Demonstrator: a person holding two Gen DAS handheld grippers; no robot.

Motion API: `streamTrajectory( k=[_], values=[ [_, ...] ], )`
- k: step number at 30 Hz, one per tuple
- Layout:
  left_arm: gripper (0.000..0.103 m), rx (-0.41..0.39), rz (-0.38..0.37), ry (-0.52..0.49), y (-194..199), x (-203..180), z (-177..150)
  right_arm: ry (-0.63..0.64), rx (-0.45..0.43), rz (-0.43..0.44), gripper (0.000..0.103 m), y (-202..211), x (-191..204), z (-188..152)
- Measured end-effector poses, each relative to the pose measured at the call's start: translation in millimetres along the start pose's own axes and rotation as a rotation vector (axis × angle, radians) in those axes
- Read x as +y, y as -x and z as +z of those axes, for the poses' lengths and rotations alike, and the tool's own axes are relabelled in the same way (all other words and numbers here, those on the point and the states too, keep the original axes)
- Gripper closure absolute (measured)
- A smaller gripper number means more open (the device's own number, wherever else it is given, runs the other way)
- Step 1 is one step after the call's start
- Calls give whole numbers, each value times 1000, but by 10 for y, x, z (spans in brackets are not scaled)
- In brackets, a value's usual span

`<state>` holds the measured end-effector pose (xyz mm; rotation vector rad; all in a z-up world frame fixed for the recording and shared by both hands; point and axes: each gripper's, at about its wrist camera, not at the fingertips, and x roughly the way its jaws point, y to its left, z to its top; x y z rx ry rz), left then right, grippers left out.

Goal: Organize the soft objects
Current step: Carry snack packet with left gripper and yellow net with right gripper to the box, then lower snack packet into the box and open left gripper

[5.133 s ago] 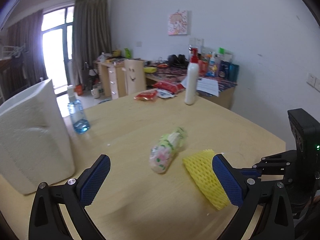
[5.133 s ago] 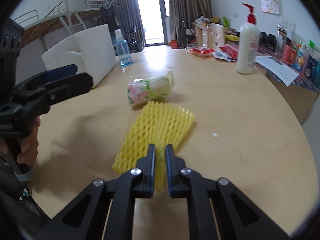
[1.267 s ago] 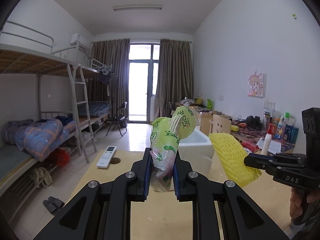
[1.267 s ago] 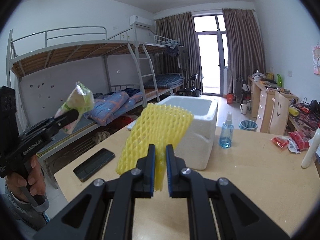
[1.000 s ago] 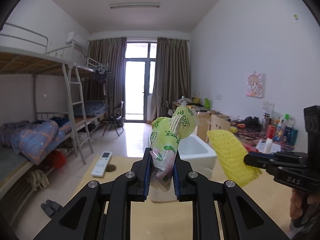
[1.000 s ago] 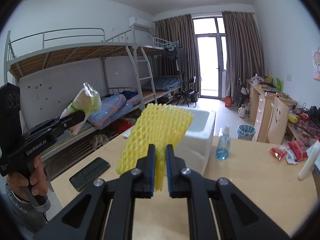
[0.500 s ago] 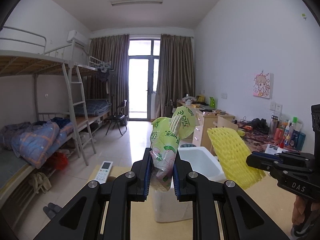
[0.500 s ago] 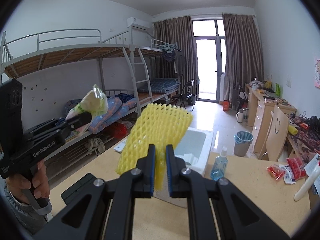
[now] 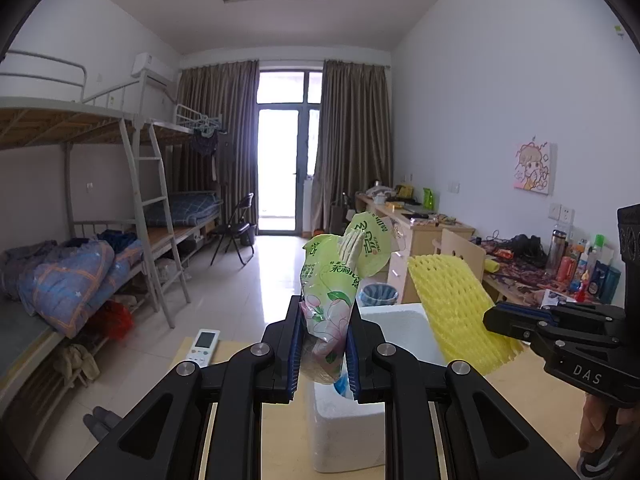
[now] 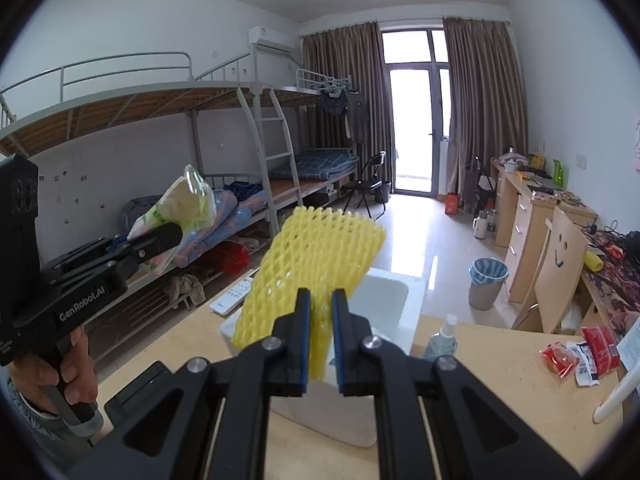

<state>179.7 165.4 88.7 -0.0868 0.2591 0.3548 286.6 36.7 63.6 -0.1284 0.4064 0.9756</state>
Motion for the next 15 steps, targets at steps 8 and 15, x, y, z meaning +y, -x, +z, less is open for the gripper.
streamTrajectory(
  k=[8, 15],
  values=[
    [83, 29, 8, 5, -262, 13, -4, -3, 5, -1, 90, -113, -72, 69],
    [83, 39, 23, 6, -373, -4, -17, -4, 14, 15, 90, -215, -87, 77]
  ],
)
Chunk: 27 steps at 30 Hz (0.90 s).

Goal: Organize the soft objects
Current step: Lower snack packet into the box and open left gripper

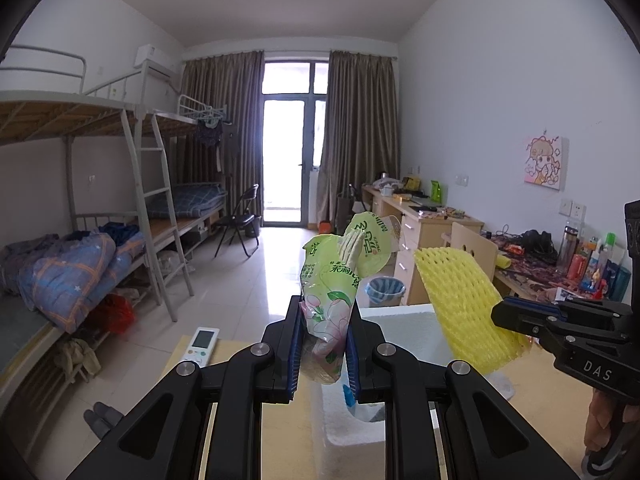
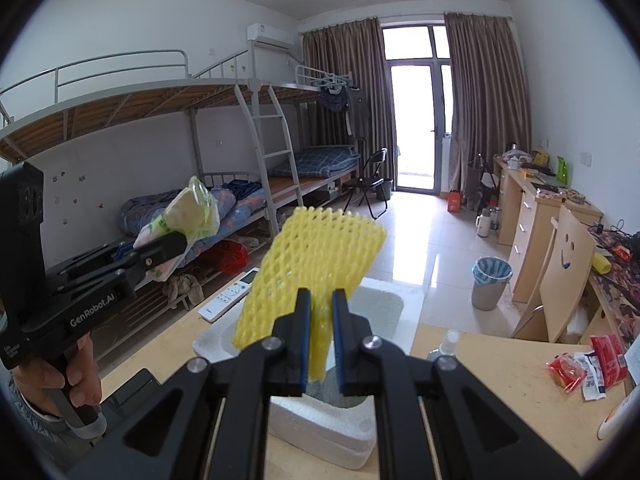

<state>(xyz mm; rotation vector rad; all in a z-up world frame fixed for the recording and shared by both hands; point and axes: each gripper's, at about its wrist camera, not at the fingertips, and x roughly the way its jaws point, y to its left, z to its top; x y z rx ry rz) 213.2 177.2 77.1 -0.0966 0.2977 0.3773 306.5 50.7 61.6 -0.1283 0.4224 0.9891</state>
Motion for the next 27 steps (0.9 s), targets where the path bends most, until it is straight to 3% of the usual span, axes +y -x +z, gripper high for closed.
streamTrajectory(
  k=[8, 15, 20, 27],
  values=[
    [83, 18, -10, -7, -132, -50, 22, -20, 15, -40, 90, 13, -106, 44],
    [83, 37, -83, -40, -271, -319, 55, -59, -2, -97, 90, 215, -262, 23],
    [83, 60, -129, -53, -348, -457, 25, -70, -10, -103, 90, 211, -288, 55],
    [83, 81, -131, -50, -444, -412, -1, -65, -2, -103, 90, 172, -277, 40]
  ],
)
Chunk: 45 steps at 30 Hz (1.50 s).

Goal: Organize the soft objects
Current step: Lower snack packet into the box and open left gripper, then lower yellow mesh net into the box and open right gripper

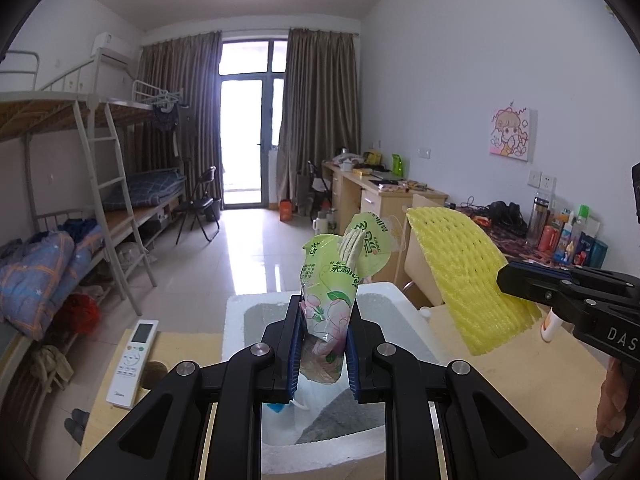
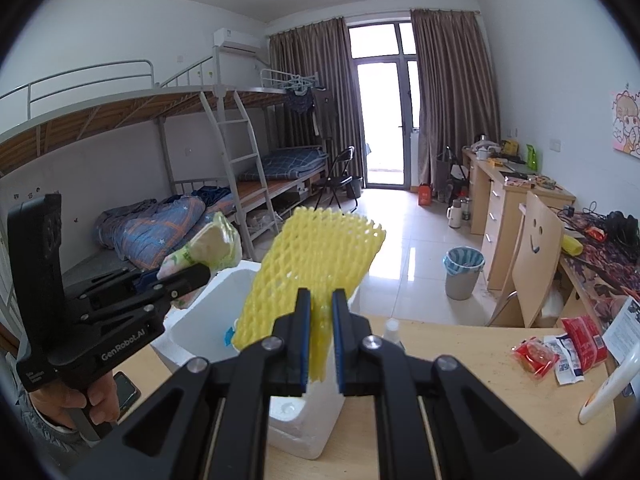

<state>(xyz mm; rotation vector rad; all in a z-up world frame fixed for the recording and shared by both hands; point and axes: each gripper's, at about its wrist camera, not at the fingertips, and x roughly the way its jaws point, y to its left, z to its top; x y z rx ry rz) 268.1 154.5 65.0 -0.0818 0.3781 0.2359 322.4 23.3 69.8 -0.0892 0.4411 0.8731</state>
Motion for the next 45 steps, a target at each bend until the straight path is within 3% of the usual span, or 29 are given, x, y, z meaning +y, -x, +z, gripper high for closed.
streamTrajectory(
  k=[10, 11, 15, 18, 20, 32, 38, 45],
  values=[
    [82, 32, -29, -7, -176, 45, -13, -3, -2, -12, 90, 2, -63, -4],
    [76, 35, -34, -9, -192, 49, -14, -5, -1, -13, 90, -4, -76, -7],
    [30, 42, -32, -23, -210, 43, -15, -10, 0, -16, 90, -11, -80, -15],
    [11, 24, -37, -23, -178, 25, -21, -11, -2, -19, 90, -15, -88, -8],
    [5, 10, -25, -35, -148, 11, -21, -14, -2, -20, 90, -14, -103, -17],
    [1, -22, 32, 18, -70, 68, 31, -10, 0, -18, 90, -8, -121, -33],
    [1, -21, 52, -29, -4, 31, 41, -11, 3, -3, 90, -6, -122, -33],
    [1, -27, 93, -4, 131, 141, 69, -1, 14, 31, 90, -40, -72, -27]
  ],
)
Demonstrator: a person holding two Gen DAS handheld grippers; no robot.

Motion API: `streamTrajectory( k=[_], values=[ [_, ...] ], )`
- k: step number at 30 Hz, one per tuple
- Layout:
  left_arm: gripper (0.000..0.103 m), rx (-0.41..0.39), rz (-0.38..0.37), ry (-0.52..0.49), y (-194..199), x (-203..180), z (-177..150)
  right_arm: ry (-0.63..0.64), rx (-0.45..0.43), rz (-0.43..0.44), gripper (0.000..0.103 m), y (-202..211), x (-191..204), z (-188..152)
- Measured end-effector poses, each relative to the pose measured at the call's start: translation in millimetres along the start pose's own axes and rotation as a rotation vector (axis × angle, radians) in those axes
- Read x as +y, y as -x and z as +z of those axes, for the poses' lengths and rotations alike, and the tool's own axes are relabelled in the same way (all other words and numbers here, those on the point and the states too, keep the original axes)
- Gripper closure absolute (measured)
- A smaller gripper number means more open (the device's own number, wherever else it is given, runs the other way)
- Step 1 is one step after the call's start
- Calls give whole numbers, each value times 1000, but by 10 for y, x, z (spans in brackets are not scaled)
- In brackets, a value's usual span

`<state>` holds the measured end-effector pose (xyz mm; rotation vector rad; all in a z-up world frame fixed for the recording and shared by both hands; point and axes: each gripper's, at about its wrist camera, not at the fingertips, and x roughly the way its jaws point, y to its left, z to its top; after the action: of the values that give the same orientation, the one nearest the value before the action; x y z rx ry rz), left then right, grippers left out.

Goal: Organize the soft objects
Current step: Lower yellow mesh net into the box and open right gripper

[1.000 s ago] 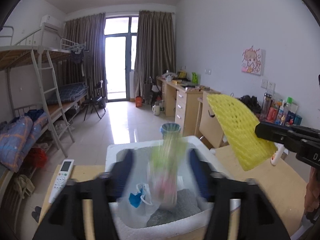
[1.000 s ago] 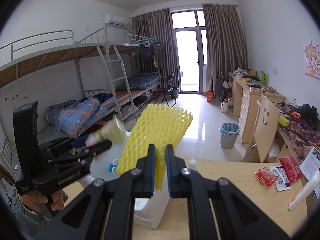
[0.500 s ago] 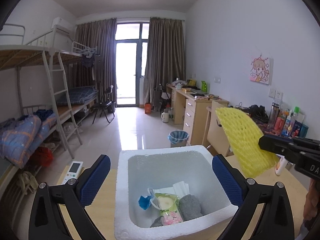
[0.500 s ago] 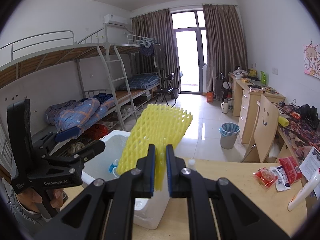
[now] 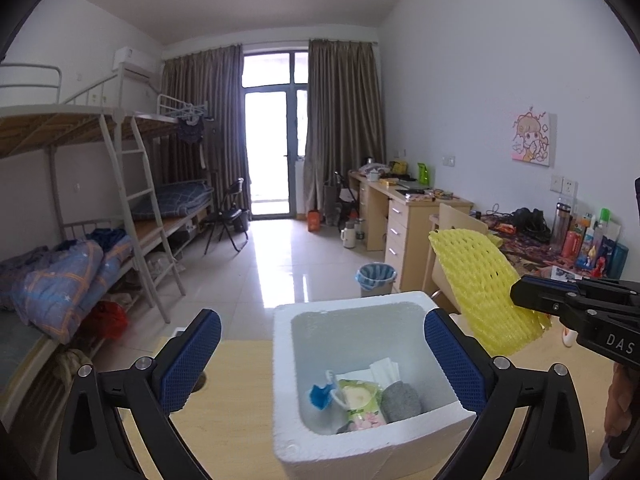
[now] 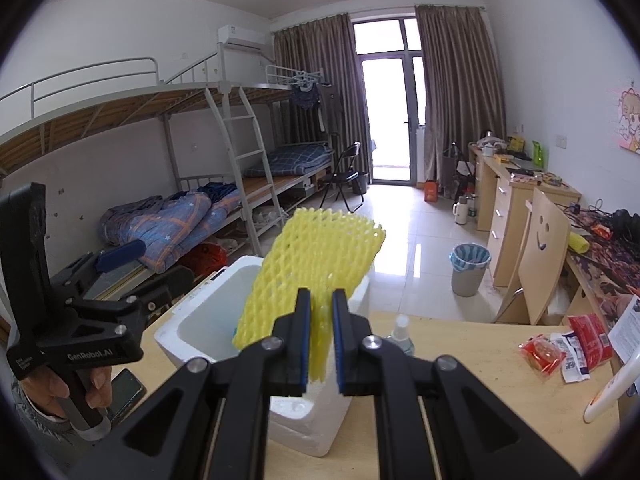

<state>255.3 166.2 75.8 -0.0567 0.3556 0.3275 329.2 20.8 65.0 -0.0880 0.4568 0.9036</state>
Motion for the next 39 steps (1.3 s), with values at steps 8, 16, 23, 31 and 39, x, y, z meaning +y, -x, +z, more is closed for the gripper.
streamTrajectory(
  k=[8, 16, 23, 31, 39],
  values=[
    [1, -24, 47, 0, 177, 100, 3, 5, 10, 29, 90, -96, 79, 15],
    [1, -32, 90, 8, 327, 236, -61, 30, 28, 56, 90, -269, 248, 24],
    [1, -36, 119, 22, 392, 336, -107, 33, 57, 67, 90, -415, 328, 18],
    [1, -37, 129, 29, 414, 399, -128, 44, 61, 59, 90, -442, 372, 22],
    [1, -32, 128, 44, 416, 422, -153, 34, 73, 21, 90, -538, 364, 9]
  ],
)
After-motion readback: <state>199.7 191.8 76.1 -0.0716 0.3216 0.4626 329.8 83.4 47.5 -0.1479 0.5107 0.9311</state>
